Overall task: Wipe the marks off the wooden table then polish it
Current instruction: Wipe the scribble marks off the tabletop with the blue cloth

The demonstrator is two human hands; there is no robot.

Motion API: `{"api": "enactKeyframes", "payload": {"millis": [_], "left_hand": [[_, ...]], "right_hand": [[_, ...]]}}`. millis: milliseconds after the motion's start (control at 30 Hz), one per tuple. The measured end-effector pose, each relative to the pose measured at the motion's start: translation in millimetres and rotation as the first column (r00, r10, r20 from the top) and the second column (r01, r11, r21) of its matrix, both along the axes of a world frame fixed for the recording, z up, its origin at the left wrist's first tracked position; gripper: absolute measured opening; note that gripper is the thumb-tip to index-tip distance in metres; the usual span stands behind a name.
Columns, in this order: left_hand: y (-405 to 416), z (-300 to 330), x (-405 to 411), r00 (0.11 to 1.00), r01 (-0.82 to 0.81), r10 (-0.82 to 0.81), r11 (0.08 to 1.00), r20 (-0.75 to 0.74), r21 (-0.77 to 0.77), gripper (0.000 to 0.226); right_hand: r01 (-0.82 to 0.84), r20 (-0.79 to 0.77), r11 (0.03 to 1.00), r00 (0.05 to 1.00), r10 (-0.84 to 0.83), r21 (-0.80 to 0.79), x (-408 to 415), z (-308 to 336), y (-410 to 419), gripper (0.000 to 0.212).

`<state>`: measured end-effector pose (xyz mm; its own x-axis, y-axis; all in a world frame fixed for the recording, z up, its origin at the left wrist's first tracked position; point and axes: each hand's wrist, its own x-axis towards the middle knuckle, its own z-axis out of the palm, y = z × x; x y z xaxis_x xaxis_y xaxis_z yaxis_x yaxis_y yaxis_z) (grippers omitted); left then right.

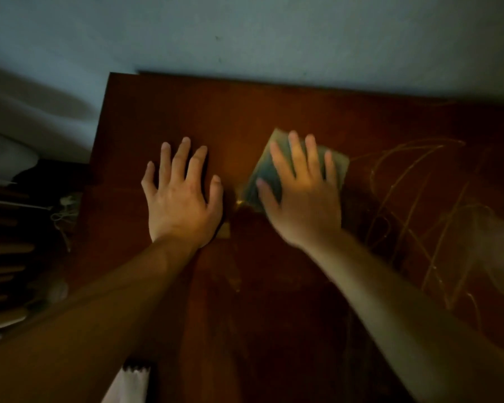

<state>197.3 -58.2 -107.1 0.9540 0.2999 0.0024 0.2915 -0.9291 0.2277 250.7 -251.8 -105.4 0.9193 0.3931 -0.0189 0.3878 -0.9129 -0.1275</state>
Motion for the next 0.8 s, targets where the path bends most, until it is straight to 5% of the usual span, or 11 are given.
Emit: {"api": "enactKeyframes", "payload": {"millis": [200, 300, 500, 600, 800], "left_hand": [[1.0, -2.1, 0.1, 1.0, 0.0, 0.0, 1.0, 0.011, -0.005, 0.058], [0.8, -1.8, 0.6, 1.0, -0.001, 0.001, 1.0, -0.001, -0.005, 0.059], [-2.0, 2.5, -0.5, 1.0, -0.01, 0.01, 1.0, -0.01, 0.015, 0.059], [-1.6, 2.6, 0.8, 1.0, -0.005, 0.005, 1.0, -0.01, -0.004, 0.058], [-2.9, 0.3, 0.4, 0.999, -0.016, 0.016, 1.0, 0.03, 0.002, 0.057]], "right_hand": [[0.101, -0.053, 0.995, 0.993, -0.102, -0.022, 97.7, -1.6, 33.5, 0.07], [0.034, 0.019, 0.999, 0.999, -0.034, 0.018, 18.5, 0.1, 31.1, 0.068], [-0.2, -0.109, 0.979, 0.973, 0.203, 0.03, -123.1, 4.1, 18.9, 0.066], [-0.327, -0.085, 0.945, 0.941, 0.328, 0.017, -69.9, 5.6, 18.2, 0.069], [-0.069, -0.046, 0.998, 0.997, 0.069, -0.014, 41.9, 2.3, 43.9, 0.069]]}}
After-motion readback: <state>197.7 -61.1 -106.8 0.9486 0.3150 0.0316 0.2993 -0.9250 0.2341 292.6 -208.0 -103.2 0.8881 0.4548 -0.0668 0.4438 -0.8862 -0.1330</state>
